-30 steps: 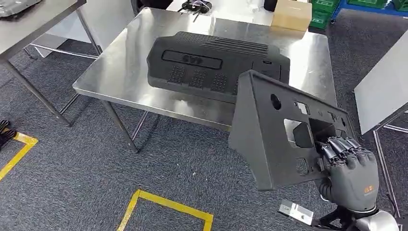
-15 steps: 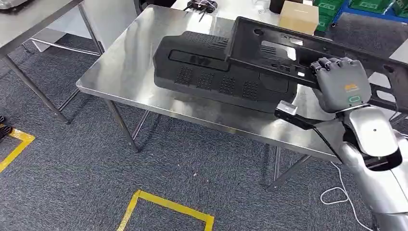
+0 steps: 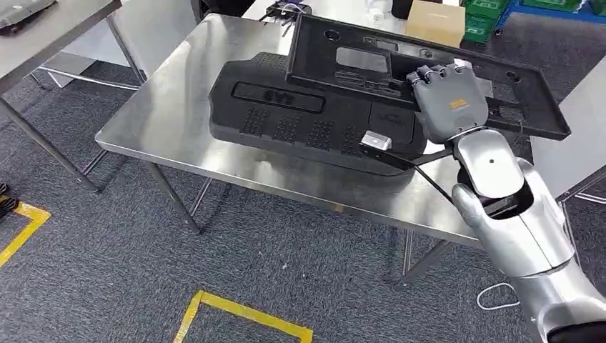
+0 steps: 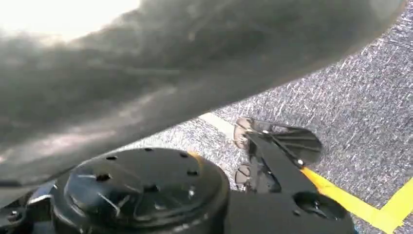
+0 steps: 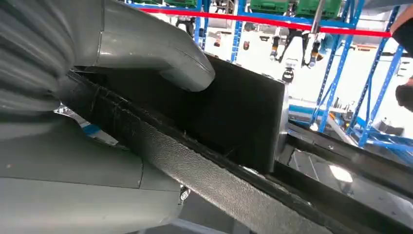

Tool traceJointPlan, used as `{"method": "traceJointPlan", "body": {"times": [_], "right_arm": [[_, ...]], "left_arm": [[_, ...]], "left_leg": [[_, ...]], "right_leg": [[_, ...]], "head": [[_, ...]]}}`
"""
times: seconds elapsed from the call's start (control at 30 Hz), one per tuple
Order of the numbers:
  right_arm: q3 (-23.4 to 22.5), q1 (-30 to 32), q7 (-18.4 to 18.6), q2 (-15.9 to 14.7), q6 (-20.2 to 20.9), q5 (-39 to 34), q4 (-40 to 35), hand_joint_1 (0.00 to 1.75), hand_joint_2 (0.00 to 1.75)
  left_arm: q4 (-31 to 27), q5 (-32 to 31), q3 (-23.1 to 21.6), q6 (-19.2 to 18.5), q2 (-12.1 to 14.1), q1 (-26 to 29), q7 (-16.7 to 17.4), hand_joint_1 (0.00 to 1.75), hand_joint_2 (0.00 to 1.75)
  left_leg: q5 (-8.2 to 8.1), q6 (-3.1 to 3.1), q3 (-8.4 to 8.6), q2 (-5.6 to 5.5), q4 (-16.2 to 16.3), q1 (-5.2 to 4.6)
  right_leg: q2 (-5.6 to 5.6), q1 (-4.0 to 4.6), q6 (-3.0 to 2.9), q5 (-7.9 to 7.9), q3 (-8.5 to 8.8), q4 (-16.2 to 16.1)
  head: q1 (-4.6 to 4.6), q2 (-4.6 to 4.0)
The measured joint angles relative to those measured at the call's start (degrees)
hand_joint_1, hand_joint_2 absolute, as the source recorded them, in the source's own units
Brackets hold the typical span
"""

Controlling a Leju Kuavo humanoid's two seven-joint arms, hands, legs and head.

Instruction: Take the parts from the cabinet and place them on the table.

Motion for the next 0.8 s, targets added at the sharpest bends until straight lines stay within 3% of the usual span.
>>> {"method": "traceJointPlan", "body": {"times": [0.07, 0.1, 0.13, 0.17, 0.23, 0.27, 0.3, 0.33, 0.4, 0.43, 0.47, 0.5, 0.57, 0.6, 0.63, 0.67, 0.73, 0.77, 0.8], "right_arm": [[0.24, -0.11, 0.02, 0.24, 0.00, 0.02, 0.32, 1.75, 1.75], [0.37, -0.26, 0.02, 0.26, 0.00, 0.00, 0.48, 1.75, 1.75], [0.52, -0.55, 0.04, 0.28, 0.02, 0.02, 0.61, 1.75, 1.75], [0.66, -0.68, 0.07, 0.33, 0.02, 0.02, 0.74, 1.75, 1.75], [1.03, -0.95, 0.07, 0.46, 0.00, 0.00, 0.92, 1.75, 1.75], [1.03, -1.07, 0.07, 0.50, 0.00, 0.00, 0.94, 1.75, 1.75], [1.00, -1.37, 0.07, 0.50, 0.00, 0.02, 1.03, 1.75, 1.75], [1.03, -1.81, 0.07, 0.48, 0.00, 0.00, 1.07, 1.75, 1.75], [1.22, -2.03, 0.09, 0.63, 0.00, 0.00, 1.42, 1.75, 1.75], [1.62, -2.07, 0.09, 1.23, 0.00, 0.00, 2.21, 1.75, 1.75], [2.03, -2.28, 0.09, 1.90, 0.00, 0.00, 3.11, 1.75, 1.75], [2.49, -2.54, 0.09, 2.58, 0.00, 0.00, 3.82, 1.75, 1.75], [3.21, -3.21, 0.09, 3.59, 0.00, 0.00, 4.59, 1.75, 1.75], [3.67, -3.73, 0.09, 4.18, 0.00, 0.00, 5.12, 1.75, 1.75], [4.11, -4.39, 0.09, 4.77, 0.00, 0.00, 5.66, 1.75, 1.75], [4.39, -4.36, 0.26, 5.44, -0.02, 0.00, 5.97, 1.75, 1.75], [4.89, -4.37, 0.50, 6.32, -0.15, 0.02, 6.53, 1.75, 1.75], [5.16, -4.34, 0.66, 6.73, -0.17, 0.04, 6.64, 1.75, 1.75], [5.44, -4.34, 0.70, 7.17, -0.24, 0.04, 6.78, 1.75, 1.75]], "left_arm": [[0.00, 0.00, 0.00, 0.00, 0.20, 0.02, -0.02, 0.00, 0.00], [0.00, 0.00, 0.00, 0.00, 0.31, 0.12, 0.00, 0.00, 0.00], [0.00, 0.00, -0.02, 0.02, 0.33, 0.02, 0.00, 0.00, 0.00], [0.00, -0.02, -0.02, 0.04, 0.35, -0.04, 0.02, 0.00, 0.00], [0.00, 0.00, 0.00, 0.04, 0.35, 0.07, 0.07, 0.00, 0.00], [0.00, 0.00, 0.00, 0.04, 0.35, 0.06, 0.09, 0.00, 0.00], [0.00, 0.00, 0.00, 0.04, 0.37, 0.05, 0.07, 0.00, 0.00], [0.00, 0.00, 0.00, 0.04, 0.35, -0.02, 0.07, 0.00, 0.00], [0.00, 0.00, 0.00, 0.00, 0.37, -0.12, 0.13, 0.00, 0.00], [0.00, -0.07, 0.00, -0.04, 0.48, -0.11, 0.20, 0.00, 0.00], [0.00, -0.07, 0.00, -0.09, 0.57, -0.11, 0.22, 0.00, 0.00], [0.00, -0.04, 0.00, -0.09, 0.66, -0.11, 0.22, 0.00, 0.00], [0.00, 0.11, 0.02, -0.13, 0.81, -0.21, 0.17, 0.00, 0.00], [0.00, 0.13, 0.04, -0.20, 1.01, -0.22, 0.15, 0.00, 0.00], [0.02, 0.20, 0.15, -0.17, 1.29, -0.36, 0.13, 0.00, 0.00], [0.09, 0.22, 0.22, -0.24, 1.36, -0.38, 0.11, 0.00, 0.00], [0.09, 0.24, 0.28, -0.22, 1.53, -0.36, 0.09, 0.00, 0.00], [0.09, 0.24, 0.28, -0.20, 1.55, -0.41, 0.07, 0.00, 0.00], [0.11, 0.22, 0.28, -0.17, 1.60, -0.40, 0.00, 0.00, 0.00]], "left_leg": [[6.87, 0.53, 3.99, 0.01, -10.45, -0.05], [6.54, 0.66, 4.69, -0.07, -12.34, -0.25], [4.94, 0.78, 4.90, -0.02, -13.64, -0.42], [5.87, 1.04, 5.54, 0.00, -13.36, -0.50], [6.04, 1.43, 5.47, -0.07, -13.70, -0.66], [6.34, 1.76, 5.88, -0.02, -14.17, -0.03], [6.29, 1.80, 6.07, -0.10, -14.30, -0.16], [6.14, 2.04, 6.10, -0.12, -14.30, -0.13], [5.78, 2.24, 6.19, -0.25, -14.30, -0.06], [5.51, 2.17, 6.34, -0.32, -14.29, 0.01], [5.19, 2.04, 6.63, -0.33, -14.29, 0.12], [4.90, 1.84, 6.97, -0.33, -14.29, 0.26], [4.30, 1.24, 7.83, -0.45, -14.29, 0.57], [3.98, 0.80, 8.02, -0.57, -14.30, 0.47], [3.37, 0.32, 8.13, -0.67, -13.94, 0.13], [3.20, 0.00, 8.43, -0.70, -14.23, 0.12], [2.75, -0.69, 8.89, -0.56, -14.52, 0.40], [2.45, -1.07, 8.95, -0.41, -14.23, 0.65], [1.79, -1.18, 8.31, -0.09, -12.64, 0.71]], "right_leg": [[0.06, 0.02, 0.26, -0.87, 1.15, 0.01], [0.08, 0.17, 0.47, -1.15, 1.35, 0.13], [0.22, 0.35, 0.76, -1.33, 1.01, 0.29], [0.25, 0.41, 1.02, -1.49, 0.69, 0.28], [0.21, 0.35, 1.53, -1.77, 0.78, 0.09], [0.13, 0.46, 1.72, -2.23, -0.02, 0.48], [0.11, 0.31, 1.95, -2.89, -0.68, 2.35], [0.13, 0.24, 1.85, -4.11, -2.75, 5.95], [0.14, -0.08, 1.83, -6.42, -8.76, 15.21], [0.13, -0.37, 2.20, -6.42, -11.51, 18.43], [0.11, -0.73, 2.91, -5.23, -12.45, 18.09], [0.09, -1.08, 3.77, -3.27, -11.84, 15.29], [-0.09, -1.79, 5.59, 1.81, -7.91, 5.24], [-0.35, -2.14, 6.04, 3.24, -6.30, 1.40], [-0.33, -1.51, 5.23, 3.41, -5.19, -0.19], [-0.18, -1.43, 4.01, 3.32, -5.07, -0.03], [-0.12, -0.94, 3.08, 2.90, -4.91, 0.17], [-0.06, -1.65, 2.52, 2.86, -4.27, -0.12], [-0.03, -1.62, 2.06, 2.54, -3.70, -0.16]], "head": [[0.02, 0.00], [0.18, 0.00], [0.00, 0.00], [0.13, 0.00], [0.02, 0.00], [0.00, 0.00], [0.24, 0.00], [0.35, 0.00], [0.37, 0.00], [0.42, 0.00], [0.37, 0.00], [0.39, 0.00], [0.44, 0.00], [0.55, 0.00], [0.81, 0.00], [0.55, 0.00], [0.44, 0.00], [0.39, 0.00], [0.39, 0.00]]}}
